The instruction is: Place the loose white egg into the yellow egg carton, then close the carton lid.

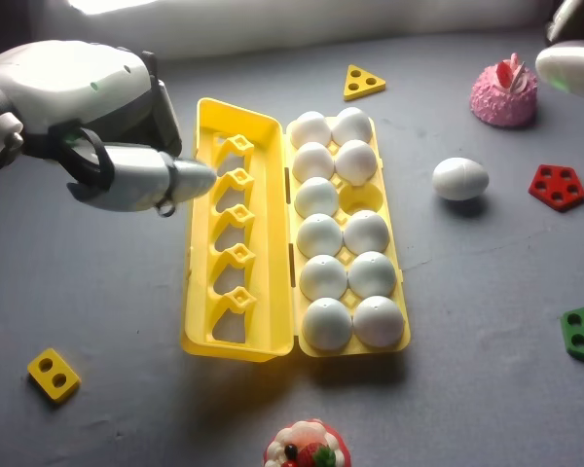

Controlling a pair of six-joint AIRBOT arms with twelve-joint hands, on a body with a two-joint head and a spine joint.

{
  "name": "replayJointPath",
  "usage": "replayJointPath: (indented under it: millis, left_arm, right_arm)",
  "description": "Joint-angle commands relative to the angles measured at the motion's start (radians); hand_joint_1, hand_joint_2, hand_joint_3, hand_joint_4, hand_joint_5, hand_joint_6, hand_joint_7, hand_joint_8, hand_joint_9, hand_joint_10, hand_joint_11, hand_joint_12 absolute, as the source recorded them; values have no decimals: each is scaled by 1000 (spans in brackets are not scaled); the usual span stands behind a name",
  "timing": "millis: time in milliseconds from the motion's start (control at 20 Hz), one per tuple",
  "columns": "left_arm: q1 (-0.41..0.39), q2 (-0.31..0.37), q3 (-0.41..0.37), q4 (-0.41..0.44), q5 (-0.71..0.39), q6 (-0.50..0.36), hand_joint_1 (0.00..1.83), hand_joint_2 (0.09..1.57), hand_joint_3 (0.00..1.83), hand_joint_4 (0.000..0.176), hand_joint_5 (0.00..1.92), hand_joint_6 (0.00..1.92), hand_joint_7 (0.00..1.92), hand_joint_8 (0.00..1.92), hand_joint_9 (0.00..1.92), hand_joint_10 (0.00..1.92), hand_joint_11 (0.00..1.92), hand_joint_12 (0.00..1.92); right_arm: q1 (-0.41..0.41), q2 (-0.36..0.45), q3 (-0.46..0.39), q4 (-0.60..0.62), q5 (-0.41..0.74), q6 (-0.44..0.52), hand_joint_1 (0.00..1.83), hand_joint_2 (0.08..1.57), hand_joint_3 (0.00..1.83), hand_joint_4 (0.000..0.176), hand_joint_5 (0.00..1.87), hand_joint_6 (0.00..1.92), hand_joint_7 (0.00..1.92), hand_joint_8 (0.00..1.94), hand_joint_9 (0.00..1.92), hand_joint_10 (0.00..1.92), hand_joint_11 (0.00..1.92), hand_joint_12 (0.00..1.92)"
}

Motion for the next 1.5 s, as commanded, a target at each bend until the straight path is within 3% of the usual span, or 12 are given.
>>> replayJointPath:
  millis: [0,100,300,400,550,600,700,950,1100,1150,1200,1450]
  left_arm:
    - [-7,3,5,14,-93,2,142,1243,94,30,0,0,0,0,0,0,0,230]
    - [-7,3,9,14,-94,3,157,1264,23,14,0,0,4,1,0,0,0,196]
    - [0,3,14,7,-93,9,166,1252,2,18,0,0,0,0,0,0,0,8]
    - [5,3,18,-6,-92,9,126,1240,0,15,0,0,0,0,0,0,0,0]
    - [5,3,20,-9,-89,9,150,1235,0,0,0,0,0,0,0,0,0,0]
    - [5,3,19,-9,-87,9,173,1218,0,0,0,0,0,0,0,0,0,0]
    - [5,3,19,-13,-69,12,208,1196,0,0,0,0,0,0,0,0,0,0]
    - [3,3,21,-95,-49,61,429,1139,0,1,0,0,0,0,0,0,0,0]
    - [-2,6,27,-106,-29,61,337,1167,0,11,0,0,0,0,0,0,0,0]
    - [-4,6,30,-110,-19,61,349,1162,0,6,0,0,0,0,0,0,0,0]
    - [-7,6,31,-110,-7,69,374,1156,0,0,0,0,0,0,0,0,0,0]
    - [-24,4,45,-110,48,88,358,1172,0,7,0,0,0,0,0,0,0,0]
  right_arm:
    - [21,8,-2,3,118,2,30,1254,43,0,85,78,87,14,51,116,0,354]
    - [21,8,-2,3,117,2,71,1253,3,0,124,36,122,4,85,73,0,433]
    - [22,8,-3,3,108,2,41,1250,0,0,126,18,151,12,78,42,0,375]
    - [21,8,-2,3,106,-17,17,1244,0,0,68,4,118,1,52,18,0,206]
    - [19,6,5,3,106,-21,4,1233,0,0,31,0,77,0,35,9,0,158]
    - [17,2,10,5,106,-20,29,1227,0,0,37,4,76,1,46,11,0,213]
    - [16,-18,36,43,103,-21,180,1213,0,0,50,6,104,4,38,5,0,67]
    - [1,-98,141,115,66,-21,260,1200,0,0,41,0,84,0,35,1,1,0]
    - [-21,-145,191,129,61,-21,379,1172,0,0,44,9,99,8,58,10,21,11]
    - [-38,-159,204,129,78,-22,445,1147,0,0,46,4,110,8,77,8,3,184]
    - [-42,-170,214,129,80,-24,506,1142,0,0,39,2,106,3,74,3,0,198]
    - [-81,-236,285,205,56,-42,715,1164,3,0,4,2,36,2,12,1,31,18]
